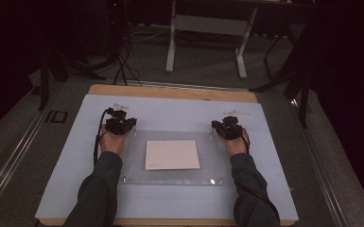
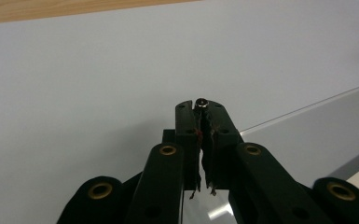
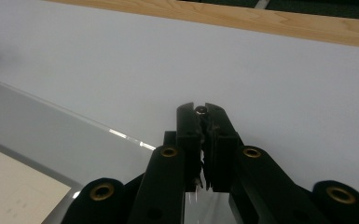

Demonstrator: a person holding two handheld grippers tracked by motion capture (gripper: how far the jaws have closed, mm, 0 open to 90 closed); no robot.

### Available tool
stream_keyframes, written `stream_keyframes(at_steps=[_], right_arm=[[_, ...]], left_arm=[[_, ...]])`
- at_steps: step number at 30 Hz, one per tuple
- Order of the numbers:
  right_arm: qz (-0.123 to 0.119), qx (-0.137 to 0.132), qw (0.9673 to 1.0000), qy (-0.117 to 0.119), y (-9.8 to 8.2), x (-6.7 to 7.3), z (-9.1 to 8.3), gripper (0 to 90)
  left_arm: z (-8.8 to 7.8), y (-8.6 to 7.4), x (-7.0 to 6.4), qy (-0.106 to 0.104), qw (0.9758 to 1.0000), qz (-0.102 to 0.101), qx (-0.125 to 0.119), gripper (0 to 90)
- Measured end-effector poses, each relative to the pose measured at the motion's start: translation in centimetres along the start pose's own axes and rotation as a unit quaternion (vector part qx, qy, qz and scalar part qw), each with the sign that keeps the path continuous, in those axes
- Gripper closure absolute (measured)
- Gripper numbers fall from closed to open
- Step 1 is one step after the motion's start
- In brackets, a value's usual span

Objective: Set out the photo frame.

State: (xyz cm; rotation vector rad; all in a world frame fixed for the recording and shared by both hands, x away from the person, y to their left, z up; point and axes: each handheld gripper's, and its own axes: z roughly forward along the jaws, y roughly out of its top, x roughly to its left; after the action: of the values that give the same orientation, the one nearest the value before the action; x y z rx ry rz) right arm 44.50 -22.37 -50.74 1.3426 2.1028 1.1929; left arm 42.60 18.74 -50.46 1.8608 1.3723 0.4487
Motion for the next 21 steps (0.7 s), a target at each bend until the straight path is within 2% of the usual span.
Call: stream_keyframes(at_steps=[9, 13, 18, 21], right_arm=[[0.016, 0.006, 0.9999, 0.003, 0.5, -0.4, 0.8, 85.6], [0.022, 0.007, 0.9997, -0.001, 0.7, -0.5, 1.3, 85.2], [0.03, 0.015, 0.9994, -0.005, 1.0, -0.6, 1.8, 84.7], [0.036, 0.022, 0.9991, -0.003, 1.1, -0.8, 2.1, 84.5]], left_arm=[[0.6, 0.5, 0.8, -0.018, 0.9996, -0.02, 0.003, 86.1], [1.0, 0.8, 1.0, -0.018, 0.9993, -0.034, 0.004, 86.0], [1.4, 1.1, 1.0, -0.013, 0.9991, -0.04, 0.009, 85.5], [1.5, 1.5, 1.3, -0.02, 0.9985, -0.045, 0.022, 85.3]])
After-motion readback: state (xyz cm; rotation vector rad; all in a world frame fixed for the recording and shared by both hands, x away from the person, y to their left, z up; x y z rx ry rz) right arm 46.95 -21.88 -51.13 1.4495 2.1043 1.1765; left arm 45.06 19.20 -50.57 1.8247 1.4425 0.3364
